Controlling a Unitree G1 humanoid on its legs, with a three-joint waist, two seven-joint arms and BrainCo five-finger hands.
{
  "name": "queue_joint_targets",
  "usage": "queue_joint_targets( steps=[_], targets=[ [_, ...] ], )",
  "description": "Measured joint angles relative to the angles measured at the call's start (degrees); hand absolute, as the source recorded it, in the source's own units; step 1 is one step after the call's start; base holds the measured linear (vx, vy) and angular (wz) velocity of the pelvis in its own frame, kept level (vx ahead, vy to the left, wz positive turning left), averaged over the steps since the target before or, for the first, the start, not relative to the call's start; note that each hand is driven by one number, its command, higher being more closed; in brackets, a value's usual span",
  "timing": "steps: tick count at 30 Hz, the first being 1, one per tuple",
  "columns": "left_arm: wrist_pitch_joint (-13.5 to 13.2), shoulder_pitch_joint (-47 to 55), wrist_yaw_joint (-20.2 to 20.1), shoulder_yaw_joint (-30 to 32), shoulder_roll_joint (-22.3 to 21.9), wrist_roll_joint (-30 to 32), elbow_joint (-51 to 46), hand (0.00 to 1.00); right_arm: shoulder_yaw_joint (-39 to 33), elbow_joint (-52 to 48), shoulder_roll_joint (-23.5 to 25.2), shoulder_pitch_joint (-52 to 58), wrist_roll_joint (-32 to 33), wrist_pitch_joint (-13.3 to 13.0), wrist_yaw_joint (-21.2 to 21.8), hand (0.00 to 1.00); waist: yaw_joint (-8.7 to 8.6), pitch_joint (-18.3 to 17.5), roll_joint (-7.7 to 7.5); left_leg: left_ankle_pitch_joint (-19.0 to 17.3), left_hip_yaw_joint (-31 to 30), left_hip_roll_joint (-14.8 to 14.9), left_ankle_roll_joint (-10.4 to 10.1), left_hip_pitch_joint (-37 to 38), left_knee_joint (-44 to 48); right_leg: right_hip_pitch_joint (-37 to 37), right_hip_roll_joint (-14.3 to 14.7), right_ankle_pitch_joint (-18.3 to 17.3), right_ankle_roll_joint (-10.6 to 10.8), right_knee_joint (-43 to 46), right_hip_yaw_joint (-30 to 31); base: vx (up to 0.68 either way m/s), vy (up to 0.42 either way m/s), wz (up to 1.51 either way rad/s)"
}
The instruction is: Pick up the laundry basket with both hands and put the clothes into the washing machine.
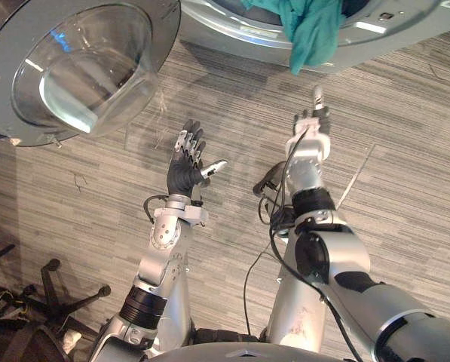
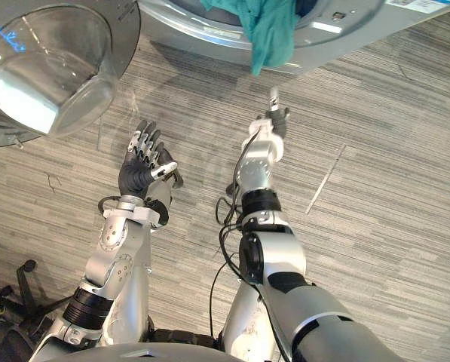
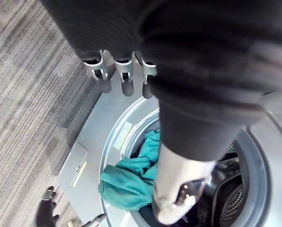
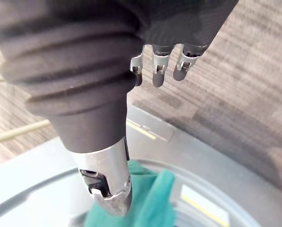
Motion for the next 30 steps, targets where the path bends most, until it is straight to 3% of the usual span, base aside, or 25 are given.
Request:
queue_joint_targets(
  steps=[6,9,11,16,20,22,23,25,30],
  targets=[
    [0.55,0.09,-3.02,0.42,1.44,-0.02,2.33,0.00,7.40,-0.40,-0.11,5.28,-7.70,4.95,6.33,0.00,-0.12,-0.94,-1.83,0.80,0.07,0.30,-1.06,0.84,-1.99,0.53,1.21,-0.01,0.44,-1.58,0.00,-0.05,-0.053,-0.03],
    [1.28,0.28,-4.33,0.44,1.91,0.01,4.26,0.00,10.35,-0.84,0.01,8.91,-10.28,5.37,8.80,0.00,-0.01,-1.01,-2.04,1.11,0.03,0.32,-1.11,2.17,-3.02,2.29,1.98,0.55,0.65,-3.34,-0.55,-0.03,-0.041,-0.02],
    [1.37,1.20,-4.81,0.52,2.43,0.02,4.28,0.00,10.83,-1.49,0.11,11.14,-11.38,5.99,9.43,0.00,0.08,-1.74,-3.05,1.23,0.22,0.14,-1.29,2.48,-4.08,2.44,2.23,0.80,0.92,-4.20,-0.51,-0.01,-0.033,-0.03],
    [1.38,1.45,-4.98,0.85,2.46,0.03,3.83,0.00,7.66,-3.09,-2.56,8.38,-11.34,6.18,9.17,0.00,0.20,-1.87,-3.32,1.92,0.11,-0.59,-1.68,2.45,-5.83,2.38,2.23,1.25,0.89,-5.24,-1.09,-0.01,-0.026,0.05],
    [1.36,1.65,-4.53,2.41,2.30,0.01,3.43,0.00,0.74,-2.88,-8.45,-0.56,-11.14,5.59,6.56,0.00,0.55,-1.87,-3.31,3.08,-0.02,-1.13,-0.83,2.41,-6.89,2.23,1.91,1.74,0.09,-5.23,-1.86,-0.02,-0.025,0.08],
    [1.35,1.96,-3.83,2.39,2.12,0.00,1.54,0.00,-4.59,-2.66,-14.87,-6.60,-9.82,3.44,3.13,0.00,0.92,-1.87,-3.30,3.67,-0.70,-1.59,-0.44,2.09,-7.35,2.22,1.48,1.59,-0.03,-4.90,-2.57,-0.03,-0.019,0.17],
    [1.18,1.96,-3.80,2.41,2.03,0.00,1.32,0.00,-5.28,-1.64,-16.21,-7.75,-8.06,4.85,1.36,0.00,0.94,-1.87,-3.30,3.85,-0.89,-1.78,-0.44,2.13,-7.72,2.29,1.34,1.54,0.02,-4.88,-2.74,-0.03,-0.007,0.20],
    [1.12,1.87,-3.63,2.16,1.37,-0.01,1.16,0.00,-9.05,1.49,-18.44,-9.07,-5.01,4.00,-2.09,0.00,1.43,-1.90,-3.22,4.30,-1.38,-2.69,-0.69,2.10,-8.89,2.08,0.56,1.19,0.16,-4.32,-3.20,-0.04,-0.002,0.19],
    [1.33,1.87,-2.45,2.15,-0.18,-0.11,1.10,0.00,-9.31,2.14,-22.58,-10.94,3.47,2.96,-5.43,0.00,1.57,-1.76,-2.95,4.59,-2.41,-3.15,-0.54,1.19,-8.94,1.99,0.00,1.04,0.24,-3.94,-4.30,-0.05,-0.002,0.11]
  ],
)
